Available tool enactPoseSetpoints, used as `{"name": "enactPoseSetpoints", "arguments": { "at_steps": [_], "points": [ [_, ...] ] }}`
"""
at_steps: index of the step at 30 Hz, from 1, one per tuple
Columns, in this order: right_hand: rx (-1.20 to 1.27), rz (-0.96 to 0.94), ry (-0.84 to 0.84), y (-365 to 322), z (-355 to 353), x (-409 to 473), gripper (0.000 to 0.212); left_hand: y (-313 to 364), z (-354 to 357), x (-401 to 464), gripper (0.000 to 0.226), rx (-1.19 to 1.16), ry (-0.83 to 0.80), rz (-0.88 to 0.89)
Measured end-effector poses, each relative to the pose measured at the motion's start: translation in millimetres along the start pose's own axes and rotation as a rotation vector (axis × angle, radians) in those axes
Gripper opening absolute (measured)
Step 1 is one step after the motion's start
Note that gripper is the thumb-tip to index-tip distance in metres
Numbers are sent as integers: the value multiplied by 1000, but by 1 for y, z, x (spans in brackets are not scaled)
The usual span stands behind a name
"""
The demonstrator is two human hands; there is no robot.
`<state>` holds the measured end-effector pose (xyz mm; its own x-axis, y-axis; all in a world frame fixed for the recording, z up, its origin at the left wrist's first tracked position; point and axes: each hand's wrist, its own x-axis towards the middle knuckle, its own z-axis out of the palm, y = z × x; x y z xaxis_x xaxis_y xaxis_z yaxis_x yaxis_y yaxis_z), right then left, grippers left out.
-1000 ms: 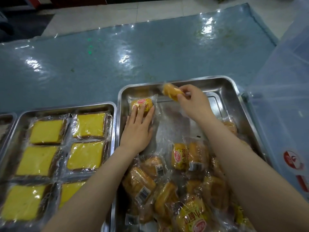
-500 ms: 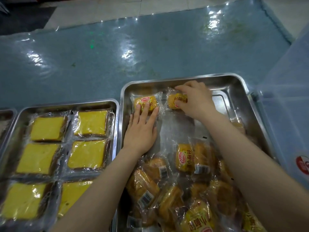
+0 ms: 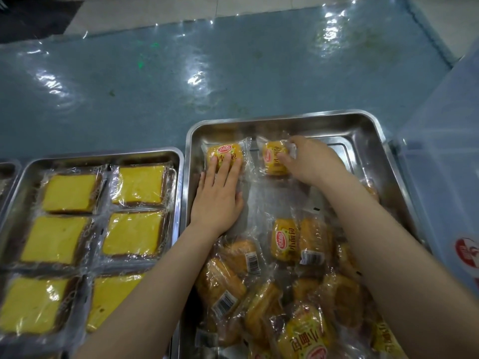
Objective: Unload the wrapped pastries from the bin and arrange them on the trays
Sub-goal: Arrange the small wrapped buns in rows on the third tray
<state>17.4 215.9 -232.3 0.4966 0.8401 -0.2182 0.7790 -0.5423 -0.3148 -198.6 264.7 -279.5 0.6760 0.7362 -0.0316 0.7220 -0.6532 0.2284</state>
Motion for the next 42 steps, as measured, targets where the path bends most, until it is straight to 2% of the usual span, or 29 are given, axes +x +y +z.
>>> {"name": "enactPoseSetpoints", "arguments": {
  "at_steps": [2, 4, 5, 7, 9, 13, 19, 22, 25, 27, 29, 31, 33, 36, 38, 42],
  "points": [
    [11, 39, 132, 0, 0, -4, 42, 0, -1, 0, 70, -6, 10, -5],
    [69, -123, 228, -1, 0, -11, 30, 0, -1, 0, 69, 6, 13, 1],
    [96, -237, 193, -1, 0, -12, 29, 0, -1, 0, 68, 8, 14, 3],
    [71, -382, 23, -3, 0, -13, 35, 0, 0, 0, 66, 10, 11, 2],
    [16, -336, -37, -3, 3, -13, 36, 1, -1, 0, 66, 11, 15, -5],
    [-42, -126, 91, 1, 6, -11, 38, 2, -3, 0, 66, -3, 44, -15],
    [20, -155, 30, -8, 13, -15, 46, 1, -4, 1, 72, -72, 62, 28],
    [102, -153, -17, -13, 10, -23, 49, 3, -12, -3, 68, -175, 112, 41],
    [198, -141, 63, -9, -4, -41, 42, 7, -26, -15, 61, -298, 131, 7],
    [232, -124, 46, -1, -14, -60, 28, 9, -38, -32, 51, -406, 90, -20],
    [227, -106, -118, 9, -23, -83, 23, 9, -50, -54, 41, -482, 6, -48],
    [192, -91, -327, 16, -28, -106, 36, 8, -58, -77, 39, -511, -116, -74],
    [163, -104, -426, 19, -29, -125, 53, 9, -63, -99, 44, -549, -234, -78],
    [193, -95, -356, 21, -23, -145, 66, 15, -65, -120, 59, -537, -370, -25],
    [253, -62, -275, 21, -21, -154, 64, 18, -66, -126, 63, -543, -419, -40],
    [414, -20, -102, 19, -28, -157, 32, 21, -69, -125, 57, -562, -396, -117]
  ]
}}
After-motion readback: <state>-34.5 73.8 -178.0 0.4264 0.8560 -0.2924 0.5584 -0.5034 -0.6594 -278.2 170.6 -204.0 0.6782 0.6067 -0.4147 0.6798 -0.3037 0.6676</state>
